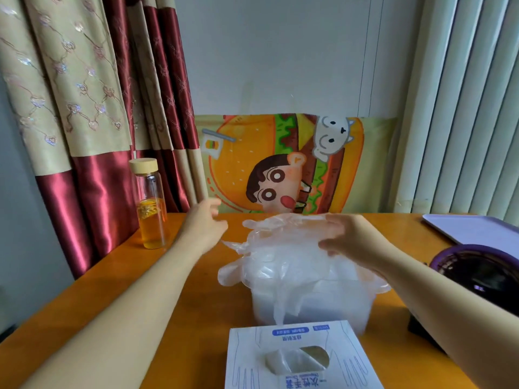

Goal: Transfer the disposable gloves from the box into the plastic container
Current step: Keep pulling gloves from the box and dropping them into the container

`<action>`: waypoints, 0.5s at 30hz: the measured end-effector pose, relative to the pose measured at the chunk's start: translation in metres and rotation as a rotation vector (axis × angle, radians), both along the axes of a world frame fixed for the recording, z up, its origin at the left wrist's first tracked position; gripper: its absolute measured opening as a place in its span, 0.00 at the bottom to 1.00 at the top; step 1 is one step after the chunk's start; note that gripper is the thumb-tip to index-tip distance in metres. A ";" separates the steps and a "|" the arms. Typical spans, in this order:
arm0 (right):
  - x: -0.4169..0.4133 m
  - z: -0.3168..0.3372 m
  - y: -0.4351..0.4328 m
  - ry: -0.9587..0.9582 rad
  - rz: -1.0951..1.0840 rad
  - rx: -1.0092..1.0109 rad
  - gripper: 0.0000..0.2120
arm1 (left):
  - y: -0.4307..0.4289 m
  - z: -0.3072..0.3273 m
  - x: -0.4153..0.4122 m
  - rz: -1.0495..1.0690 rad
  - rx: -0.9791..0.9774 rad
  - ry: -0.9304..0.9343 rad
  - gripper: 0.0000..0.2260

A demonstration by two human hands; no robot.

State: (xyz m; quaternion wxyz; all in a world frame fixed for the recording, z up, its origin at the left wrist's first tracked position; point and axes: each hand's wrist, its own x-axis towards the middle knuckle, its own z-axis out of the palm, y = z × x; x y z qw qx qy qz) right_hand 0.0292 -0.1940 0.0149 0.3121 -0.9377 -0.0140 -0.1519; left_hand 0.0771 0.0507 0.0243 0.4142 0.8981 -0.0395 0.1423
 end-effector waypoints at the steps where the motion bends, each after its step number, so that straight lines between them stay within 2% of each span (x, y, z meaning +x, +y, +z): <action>1: 0.004 -0.010 -0.001 0.024 -0.040 -0.004 0.32 | -0.010 0.005 -0.001 -0.010 0.090 -0.186 0.21; 2: 0.008 -0.018 -0.003 0.039 -0.077 -0.026 0.33 | -0.024 0.009 -0.004 -0.108 0.151 -0.303 0.19; 3: 0.010 -0.025 -0.004 0.048 -0.112 -0.061 0.34 | -0.040 0.011 -0.008 -0.247 0.241 -0.329 0.17; 5: 0.012 -0.031 -0.005 0.052 -0.162 -0.131 0.33 | -0.070 0.005 -0.013 -0.484 0.547 -0.134 0.20; 7: 0.009 -0.030 -0.008 0.103 -0.154 -0.218 0.30 | -0.090 -0.009 -0.006 -0.565 0.841 0.148 0.28; 8: 0.004 -0.028 -0.008 0.157 -0.130 -0.304 0.29 | -0.094 -0.014 -0.001 -0.565 0.916 0.239 0.30; 10: -0.009 -0.018 -0.010 0.237 -0.101 -0.574 0.28 | -0.100 -0.021 0.011 -0.581 0.965 0.326 0.32; 12: -0.017 -0.003 -0.012 0.134 -0.114 -0.781 0.25 | -0.105 -0.024 0.022 -0.603 1.010 0.368 0.32; 13: -0.016 0.004 -0.011 0.040 -0.094 -0.788 0.22 | -0.107 -0.025 0.026 -0.611 1.035 0.391 0.32; 15: -0.005 0.011 -0.006 -0.053 0.041 -0.638 0.17 | -0.111 -0.027 0.031 -0.638 1.053 0.439 0.33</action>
